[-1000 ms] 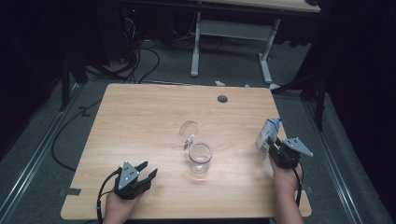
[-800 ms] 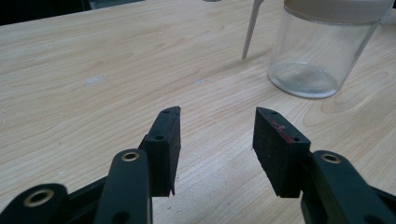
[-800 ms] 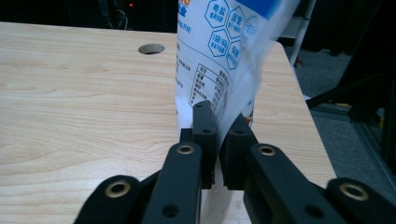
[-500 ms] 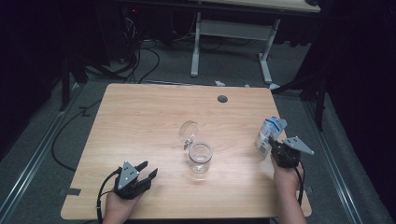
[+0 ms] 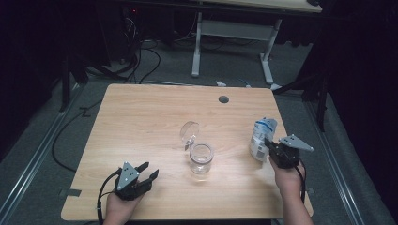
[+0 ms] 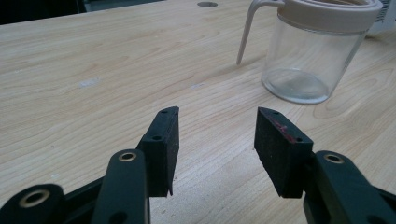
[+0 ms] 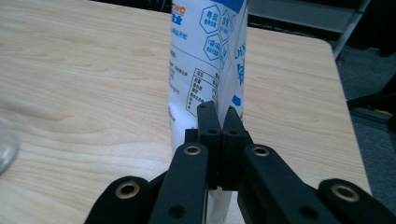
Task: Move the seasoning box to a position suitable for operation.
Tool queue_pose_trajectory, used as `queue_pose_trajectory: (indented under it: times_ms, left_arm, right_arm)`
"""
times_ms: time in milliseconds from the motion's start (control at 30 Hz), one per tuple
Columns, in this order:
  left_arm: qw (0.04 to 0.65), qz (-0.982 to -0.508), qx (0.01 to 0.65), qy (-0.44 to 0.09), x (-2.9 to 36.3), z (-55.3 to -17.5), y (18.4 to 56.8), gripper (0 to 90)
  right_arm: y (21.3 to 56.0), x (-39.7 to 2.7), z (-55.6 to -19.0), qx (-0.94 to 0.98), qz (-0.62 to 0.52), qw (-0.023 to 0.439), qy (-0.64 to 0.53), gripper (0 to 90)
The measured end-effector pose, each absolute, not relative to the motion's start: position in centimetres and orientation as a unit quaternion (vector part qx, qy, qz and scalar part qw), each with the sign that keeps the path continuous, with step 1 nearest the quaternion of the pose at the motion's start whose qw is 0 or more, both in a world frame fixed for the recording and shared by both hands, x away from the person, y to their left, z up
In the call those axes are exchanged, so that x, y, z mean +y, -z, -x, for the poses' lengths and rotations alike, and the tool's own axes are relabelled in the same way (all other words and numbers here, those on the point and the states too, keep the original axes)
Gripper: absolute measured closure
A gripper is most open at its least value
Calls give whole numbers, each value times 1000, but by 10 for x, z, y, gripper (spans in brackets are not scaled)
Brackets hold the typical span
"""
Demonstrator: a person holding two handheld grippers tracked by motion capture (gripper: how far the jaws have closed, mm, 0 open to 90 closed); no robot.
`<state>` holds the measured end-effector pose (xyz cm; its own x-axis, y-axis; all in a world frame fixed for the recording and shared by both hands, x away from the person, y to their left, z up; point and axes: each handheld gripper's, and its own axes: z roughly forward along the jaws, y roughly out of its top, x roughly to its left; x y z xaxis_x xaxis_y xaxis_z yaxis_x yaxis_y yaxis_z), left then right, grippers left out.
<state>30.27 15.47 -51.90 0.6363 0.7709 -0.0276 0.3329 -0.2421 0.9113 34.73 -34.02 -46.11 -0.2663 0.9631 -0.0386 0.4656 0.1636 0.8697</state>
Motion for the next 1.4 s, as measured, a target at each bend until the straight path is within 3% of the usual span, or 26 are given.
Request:
queue_pose_trajectory:
  times_ms: [833, 1400]
  left_arm:
    - [516, -754, 352, -206, 153, -301, 520, 494]
    - [524, -749, 343, -214, 151, -296, 521, 504]
  right_arm:
    - [429, -313, -334, 760, -504, 203, -358, 900]
    - [419, -297, -332, 790, -497, 171, -316, 900]
